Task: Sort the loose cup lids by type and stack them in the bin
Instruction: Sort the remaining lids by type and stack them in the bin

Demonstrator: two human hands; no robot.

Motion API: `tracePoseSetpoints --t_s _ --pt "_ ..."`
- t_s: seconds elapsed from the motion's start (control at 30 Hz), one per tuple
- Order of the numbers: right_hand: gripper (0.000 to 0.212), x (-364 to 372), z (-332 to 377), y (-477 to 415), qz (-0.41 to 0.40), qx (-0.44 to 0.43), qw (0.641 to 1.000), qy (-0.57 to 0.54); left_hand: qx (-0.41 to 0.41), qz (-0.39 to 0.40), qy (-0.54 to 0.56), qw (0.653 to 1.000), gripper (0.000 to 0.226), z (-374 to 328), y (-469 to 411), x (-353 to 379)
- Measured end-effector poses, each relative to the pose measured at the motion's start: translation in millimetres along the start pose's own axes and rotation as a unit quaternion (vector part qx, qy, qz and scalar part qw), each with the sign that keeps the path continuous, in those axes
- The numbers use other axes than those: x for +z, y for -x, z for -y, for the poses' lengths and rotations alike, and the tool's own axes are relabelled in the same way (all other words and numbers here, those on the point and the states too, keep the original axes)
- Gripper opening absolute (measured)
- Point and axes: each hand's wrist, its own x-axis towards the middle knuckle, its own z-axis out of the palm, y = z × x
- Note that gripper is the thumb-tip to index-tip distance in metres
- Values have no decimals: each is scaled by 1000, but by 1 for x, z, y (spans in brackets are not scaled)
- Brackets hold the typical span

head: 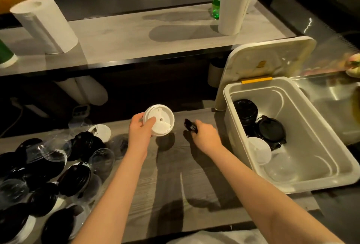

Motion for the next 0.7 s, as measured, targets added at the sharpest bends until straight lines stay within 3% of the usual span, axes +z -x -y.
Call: tracePoseSetpoints --t_s 0.1,0.2,0.47,0.7 --pt "36 -47 12 10 -114 -37 982 -148 39 -4 11 999 33 -12 4 19" --pt "43 -99 -4 17 -167 -64 955 -235 72 18 17 997 32 -22 15 44" --pt "41 -165 -112 7 -164 -1 923 -348 81 103 16 991 30 -23 46 123" --pt "46 -145 -147 -31 -64 99 899 -422 80 66 31 994 31 -18 64 145"
